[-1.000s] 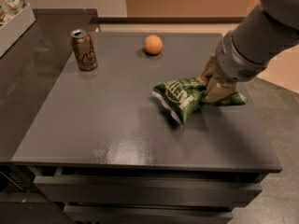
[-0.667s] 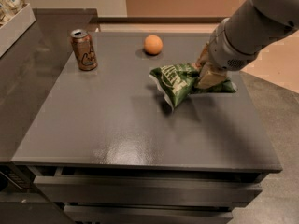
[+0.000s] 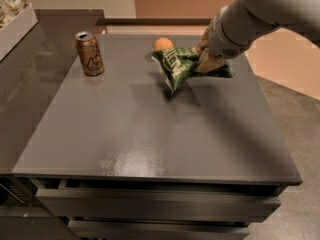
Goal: Move green jalapeno chip bag near orange
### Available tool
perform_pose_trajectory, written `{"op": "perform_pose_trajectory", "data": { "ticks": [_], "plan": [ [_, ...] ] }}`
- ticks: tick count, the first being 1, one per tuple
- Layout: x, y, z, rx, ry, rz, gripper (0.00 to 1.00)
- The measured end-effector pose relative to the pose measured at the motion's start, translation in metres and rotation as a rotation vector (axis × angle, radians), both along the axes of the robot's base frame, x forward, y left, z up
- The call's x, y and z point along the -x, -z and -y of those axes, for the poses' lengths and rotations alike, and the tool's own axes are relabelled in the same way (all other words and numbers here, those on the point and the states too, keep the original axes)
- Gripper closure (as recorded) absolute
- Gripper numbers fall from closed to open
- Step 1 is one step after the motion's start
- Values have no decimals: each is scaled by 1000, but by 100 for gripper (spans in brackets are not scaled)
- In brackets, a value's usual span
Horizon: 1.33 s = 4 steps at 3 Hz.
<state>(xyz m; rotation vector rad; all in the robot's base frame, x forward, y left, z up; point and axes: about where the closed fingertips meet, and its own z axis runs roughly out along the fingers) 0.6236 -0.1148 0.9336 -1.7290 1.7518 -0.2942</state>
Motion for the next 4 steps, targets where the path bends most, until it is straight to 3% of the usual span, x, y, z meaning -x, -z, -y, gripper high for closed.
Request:
{"op": "perform_pose_trajectory", "data": {
  "ticks": [2, 4],
  "plan": [
    [-52, -10, -15, 0, -83, 74, 100],
    [-60, -3, -11, 34, -108, 75, 100]
  ]
}}
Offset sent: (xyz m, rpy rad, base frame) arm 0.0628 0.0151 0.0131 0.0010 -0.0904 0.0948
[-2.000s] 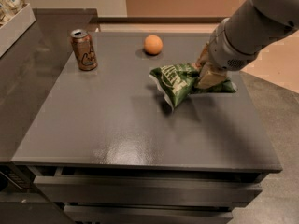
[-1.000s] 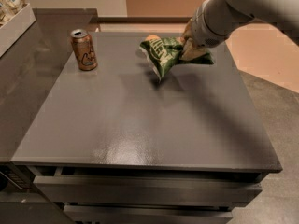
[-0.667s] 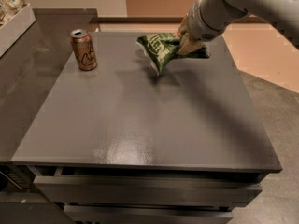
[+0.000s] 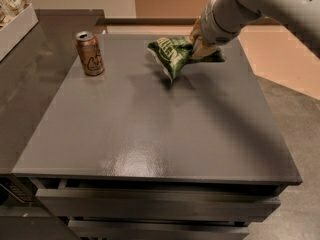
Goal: Move green jalapeno chip bag near orange
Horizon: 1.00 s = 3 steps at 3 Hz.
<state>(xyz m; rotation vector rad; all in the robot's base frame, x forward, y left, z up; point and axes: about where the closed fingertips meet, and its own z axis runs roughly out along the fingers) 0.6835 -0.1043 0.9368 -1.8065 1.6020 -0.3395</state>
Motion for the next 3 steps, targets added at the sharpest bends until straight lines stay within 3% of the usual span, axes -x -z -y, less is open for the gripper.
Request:
{"op": "perform_pose_trajectory", "data": {
  "ticks": [1, 2, 3],
  "plan": [
    [-8, 7, 7, 38, -37, -3, 100],
    [-17, 15, 12, 61, -79, 4, 83],
    [-25, 25, 9, 77, -126, 12, 59]
  ]
}}
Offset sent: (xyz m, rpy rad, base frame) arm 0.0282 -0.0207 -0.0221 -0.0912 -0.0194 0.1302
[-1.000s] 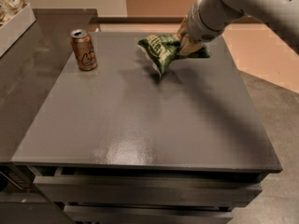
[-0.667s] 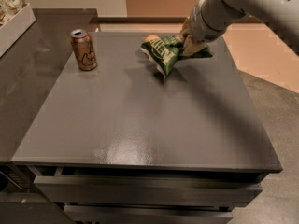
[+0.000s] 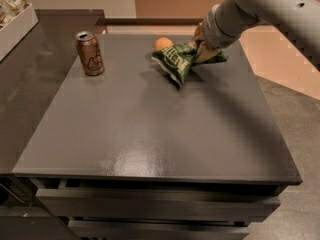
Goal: Move green jalapeno chip bag near orange
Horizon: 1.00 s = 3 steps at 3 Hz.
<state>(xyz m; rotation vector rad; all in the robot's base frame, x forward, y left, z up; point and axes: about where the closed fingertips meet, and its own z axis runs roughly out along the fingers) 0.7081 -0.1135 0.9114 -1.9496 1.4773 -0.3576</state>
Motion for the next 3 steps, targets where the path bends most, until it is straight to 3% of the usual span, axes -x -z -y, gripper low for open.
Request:
{"op": "perform_pose_trajectory", "data": {
  "ticks": [2, 3],
  "plan": [
    [-6, 11, -6, 7, -30, 3, 12],
    [-6, 13, -7, 8, -32, 0, 0]
  ]
}}
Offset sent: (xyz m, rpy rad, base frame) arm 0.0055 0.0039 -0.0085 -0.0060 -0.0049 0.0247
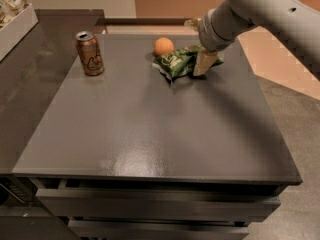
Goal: Move green jalapeno chip bag near orange
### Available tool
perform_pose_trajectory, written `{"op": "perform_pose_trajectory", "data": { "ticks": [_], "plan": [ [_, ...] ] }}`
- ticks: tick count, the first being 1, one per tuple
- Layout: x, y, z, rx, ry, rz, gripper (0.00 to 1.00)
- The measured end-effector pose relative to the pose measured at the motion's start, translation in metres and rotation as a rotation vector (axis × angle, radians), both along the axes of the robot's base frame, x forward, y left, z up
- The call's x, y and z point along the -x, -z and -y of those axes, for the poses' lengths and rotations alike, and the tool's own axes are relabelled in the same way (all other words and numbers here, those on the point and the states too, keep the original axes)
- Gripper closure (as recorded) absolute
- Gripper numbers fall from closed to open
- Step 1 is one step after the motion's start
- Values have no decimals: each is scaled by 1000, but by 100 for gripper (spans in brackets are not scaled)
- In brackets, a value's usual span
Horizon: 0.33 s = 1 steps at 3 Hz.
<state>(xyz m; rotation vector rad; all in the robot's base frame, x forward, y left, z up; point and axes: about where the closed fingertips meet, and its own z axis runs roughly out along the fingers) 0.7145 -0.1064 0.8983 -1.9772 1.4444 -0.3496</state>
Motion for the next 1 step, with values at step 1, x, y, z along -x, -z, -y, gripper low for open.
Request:
{"op": "perform_pose_trajectory", "data": {
  "ticks": [1],
  "plan": [
    [0, 0, 0, 0, 0, 0, 0]
  ]
}}
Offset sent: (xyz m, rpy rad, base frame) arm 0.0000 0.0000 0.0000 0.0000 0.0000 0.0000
